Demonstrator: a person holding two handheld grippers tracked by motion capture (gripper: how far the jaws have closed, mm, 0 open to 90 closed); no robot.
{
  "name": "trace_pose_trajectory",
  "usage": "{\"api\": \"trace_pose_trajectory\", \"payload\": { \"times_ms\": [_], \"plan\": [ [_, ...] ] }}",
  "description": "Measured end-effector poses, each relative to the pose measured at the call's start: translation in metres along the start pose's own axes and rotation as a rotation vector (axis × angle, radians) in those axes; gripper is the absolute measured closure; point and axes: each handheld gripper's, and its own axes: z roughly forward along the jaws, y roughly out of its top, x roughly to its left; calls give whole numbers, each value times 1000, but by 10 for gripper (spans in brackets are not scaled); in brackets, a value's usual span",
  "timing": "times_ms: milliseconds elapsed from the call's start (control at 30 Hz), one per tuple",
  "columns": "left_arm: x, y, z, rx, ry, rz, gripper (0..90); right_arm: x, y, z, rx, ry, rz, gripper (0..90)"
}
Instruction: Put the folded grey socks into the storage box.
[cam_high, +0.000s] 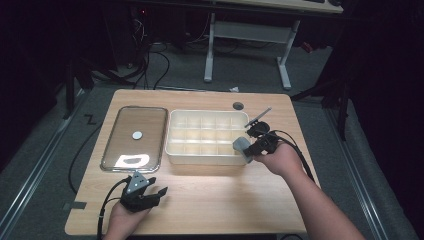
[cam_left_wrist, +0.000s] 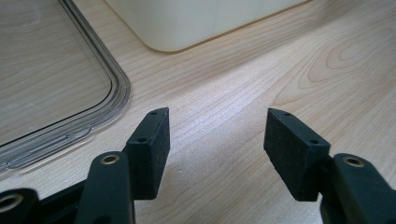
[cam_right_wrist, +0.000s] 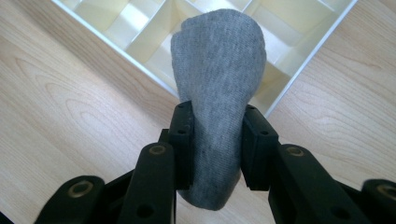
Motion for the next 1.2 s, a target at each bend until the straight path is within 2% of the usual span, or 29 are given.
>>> {"api": "trace_pose_trajectory", "payload": {
  "times_ms": [233, 267, 300, 533, 667, 800, 833, 900, 933, 967, 1000, 1200],
  "plan": [
    [1, 0, 0, 0, 0, -2, 415, -4, 15, 5, 48, -12, -13, 701],
    [1, 0, 0, 1, 0, -1, 415, -4, 16, 5, 57, -11, 6, 701],
    [1, 0, 0, 1, -1, -2, 415, -5, 18, 7, 59, -16, -15, 701],
    [2, 0, 0, -1, -1, -2, 415, -9, 28, 14, 86, -24, -16, 701],
    [2, 0, 0, -2, -3, -2, 416, -7, 34, 21, 126, -52, -30, 702],
    [2, 0, 0, -1, -4, 0, 416, -7, 39, 28, 165, -73, -7, 706],
    [2, 1, -1, 1, -5, 1, 416, -7, 41, 31, 184, -76, -14, 706],
    [2, 1, -1, -1, -5, -1, 416, -7, 43, 35, 208, -103, -25, 709],
    [2, 1, -1, 0, -5, 2, 416, -6, 43, 39, 230, -113, -10, 712],
    [2, 1, -1, 2, -5, 2, 416, -7, 44, 42, 235, -111, -18, 713],
    [2, 1, -1, 3, -5, 2, 416, -5, 44, 46, 246, -115, -1, 715],
    [2, 0, -1, 1, -5, 0, 416, -3, 47, 61, 296, -108, -41, 728]
  ]
}}
